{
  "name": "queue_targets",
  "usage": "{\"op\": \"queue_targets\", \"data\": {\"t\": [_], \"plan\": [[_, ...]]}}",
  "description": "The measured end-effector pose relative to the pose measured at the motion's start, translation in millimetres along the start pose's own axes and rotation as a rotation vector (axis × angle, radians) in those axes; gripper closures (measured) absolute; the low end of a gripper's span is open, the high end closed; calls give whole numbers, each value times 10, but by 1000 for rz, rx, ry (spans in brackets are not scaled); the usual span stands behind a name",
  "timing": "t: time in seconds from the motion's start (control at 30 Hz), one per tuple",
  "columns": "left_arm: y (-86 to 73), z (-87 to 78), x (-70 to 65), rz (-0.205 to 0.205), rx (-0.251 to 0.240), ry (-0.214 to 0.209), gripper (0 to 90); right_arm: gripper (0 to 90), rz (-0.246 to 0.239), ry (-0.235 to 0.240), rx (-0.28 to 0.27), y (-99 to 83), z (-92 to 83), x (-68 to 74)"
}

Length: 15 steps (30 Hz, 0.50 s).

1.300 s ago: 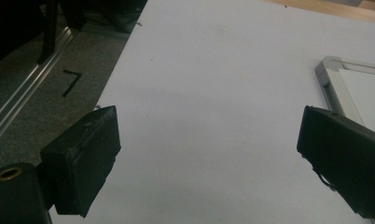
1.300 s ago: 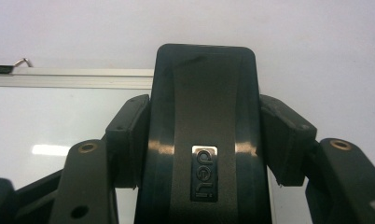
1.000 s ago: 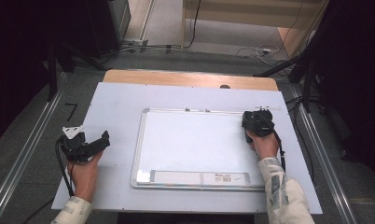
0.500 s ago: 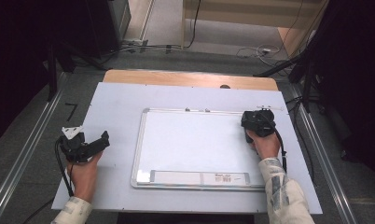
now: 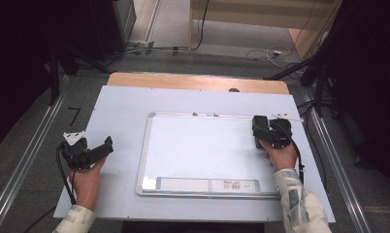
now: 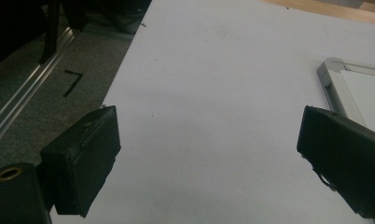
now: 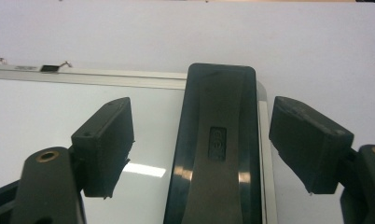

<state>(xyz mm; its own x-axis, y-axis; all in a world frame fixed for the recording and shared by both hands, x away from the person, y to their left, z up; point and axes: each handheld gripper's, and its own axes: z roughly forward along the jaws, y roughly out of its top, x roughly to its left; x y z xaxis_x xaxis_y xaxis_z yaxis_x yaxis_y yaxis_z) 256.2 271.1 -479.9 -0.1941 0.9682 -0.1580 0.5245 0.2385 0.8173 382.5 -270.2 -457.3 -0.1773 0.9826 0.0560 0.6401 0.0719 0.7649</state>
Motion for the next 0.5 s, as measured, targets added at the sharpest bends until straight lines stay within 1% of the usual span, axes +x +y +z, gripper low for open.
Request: {"op": "queue_targets", "data": {"t": [0.07,0.13,0.2,0.5], "plan": [[1,-1,3,-2,-2,0,65,196,4,28,-10,-17,-66,-12],[1,-1,6,0,0,1,64,193,-4,50,-18,-38,-126,-23],[0,-1,4,0,0,1,64,192,-19,50,-21,-64,-176,-40],[-3,3,-3,1,0,1,65,190,-16,49,-42,-141,-320,-136]]}}
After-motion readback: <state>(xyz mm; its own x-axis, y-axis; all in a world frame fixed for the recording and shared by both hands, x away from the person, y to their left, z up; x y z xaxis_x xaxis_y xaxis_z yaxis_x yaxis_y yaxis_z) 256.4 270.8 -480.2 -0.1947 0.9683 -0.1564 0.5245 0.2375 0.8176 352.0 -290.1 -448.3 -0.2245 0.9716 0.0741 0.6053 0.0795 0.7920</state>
